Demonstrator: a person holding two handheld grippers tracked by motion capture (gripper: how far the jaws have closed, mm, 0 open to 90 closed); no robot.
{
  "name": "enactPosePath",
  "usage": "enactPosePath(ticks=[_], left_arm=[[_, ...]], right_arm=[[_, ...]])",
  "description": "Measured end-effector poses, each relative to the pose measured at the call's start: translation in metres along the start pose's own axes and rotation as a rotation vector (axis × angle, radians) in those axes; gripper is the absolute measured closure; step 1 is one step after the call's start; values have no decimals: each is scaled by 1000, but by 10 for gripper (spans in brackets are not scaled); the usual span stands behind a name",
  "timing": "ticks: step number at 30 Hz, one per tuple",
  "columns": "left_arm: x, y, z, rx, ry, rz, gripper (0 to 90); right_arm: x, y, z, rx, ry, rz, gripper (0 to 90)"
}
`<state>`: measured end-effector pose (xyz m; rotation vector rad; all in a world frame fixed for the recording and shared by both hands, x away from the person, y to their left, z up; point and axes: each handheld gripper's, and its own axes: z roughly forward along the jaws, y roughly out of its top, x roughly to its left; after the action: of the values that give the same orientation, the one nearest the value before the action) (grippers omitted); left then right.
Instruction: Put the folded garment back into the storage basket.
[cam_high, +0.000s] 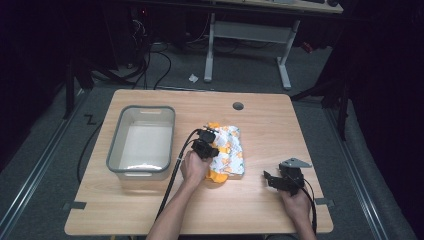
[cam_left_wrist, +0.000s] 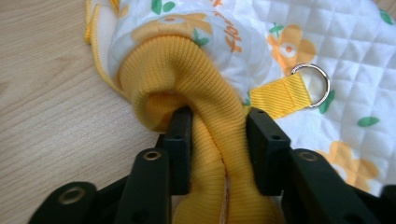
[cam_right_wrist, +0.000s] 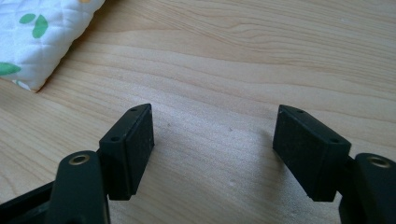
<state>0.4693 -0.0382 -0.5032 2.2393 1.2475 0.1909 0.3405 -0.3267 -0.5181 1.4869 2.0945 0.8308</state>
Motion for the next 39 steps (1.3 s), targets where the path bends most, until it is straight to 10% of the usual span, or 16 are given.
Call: enactPosePath(ticks=[39], left_arm=[[-8,4,-77,-226,-165,62,752]], right_arm=[[0,0,0,0,1,-2,292]])
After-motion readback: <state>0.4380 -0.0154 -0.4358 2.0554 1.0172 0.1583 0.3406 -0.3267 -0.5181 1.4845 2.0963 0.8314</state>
